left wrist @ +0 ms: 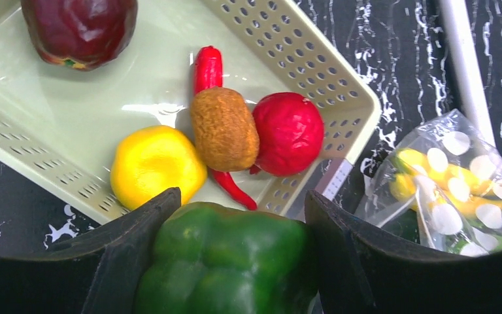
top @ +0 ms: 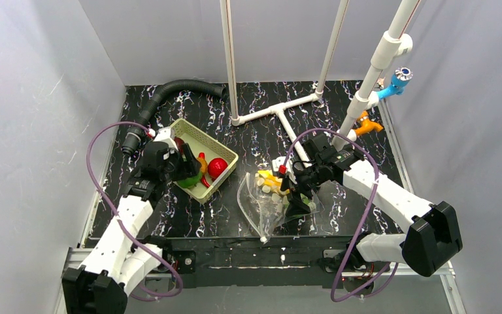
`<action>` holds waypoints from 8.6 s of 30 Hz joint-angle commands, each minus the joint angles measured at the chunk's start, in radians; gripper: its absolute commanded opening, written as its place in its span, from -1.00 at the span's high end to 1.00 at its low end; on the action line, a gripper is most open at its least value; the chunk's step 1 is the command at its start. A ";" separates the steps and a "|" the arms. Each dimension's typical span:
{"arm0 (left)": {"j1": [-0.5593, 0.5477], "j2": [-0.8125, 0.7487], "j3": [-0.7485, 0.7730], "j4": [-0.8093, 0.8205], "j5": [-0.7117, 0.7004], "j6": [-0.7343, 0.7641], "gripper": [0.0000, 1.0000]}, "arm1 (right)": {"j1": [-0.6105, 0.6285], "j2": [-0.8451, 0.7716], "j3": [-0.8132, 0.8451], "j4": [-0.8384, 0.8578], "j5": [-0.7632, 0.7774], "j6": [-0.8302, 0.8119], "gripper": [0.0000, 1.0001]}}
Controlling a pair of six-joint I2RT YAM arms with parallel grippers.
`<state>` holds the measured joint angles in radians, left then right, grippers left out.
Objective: Open the zip-top bag and remove the fake food
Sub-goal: Place the fake vegetable in the bin, then pick up the fake fruit from the zipper food storage bag, then place the fake fruit in the bin.
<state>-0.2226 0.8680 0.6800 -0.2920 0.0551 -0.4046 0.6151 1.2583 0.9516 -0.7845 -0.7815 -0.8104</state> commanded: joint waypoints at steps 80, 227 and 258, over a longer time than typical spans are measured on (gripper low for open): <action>-0.055 -0.209 -0.153 0.067 0.568 -0.271 -0.94 | -0.156 -0.142 -0.061 -0.069 0.126 -0.182 -0.99; -0.680 0.056 -0.198 0.373 0.129 0.042 1.00 | -0.080 0.028 -0.194 0.275 0.268 0.045 0.97; -0.494 -0.238 -0.155 0.005 0.106 -0.104 1.00 | -0.104 0.016 -0.191 0.260 0.246 0.042 0.97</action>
<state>-0.7277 0.6502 0.4801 -0.2382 0.1925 -0.5007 0.5171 1.3003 0.7444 -0.5240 -0.5190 -0.7597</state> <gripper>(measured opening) 0.708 0.022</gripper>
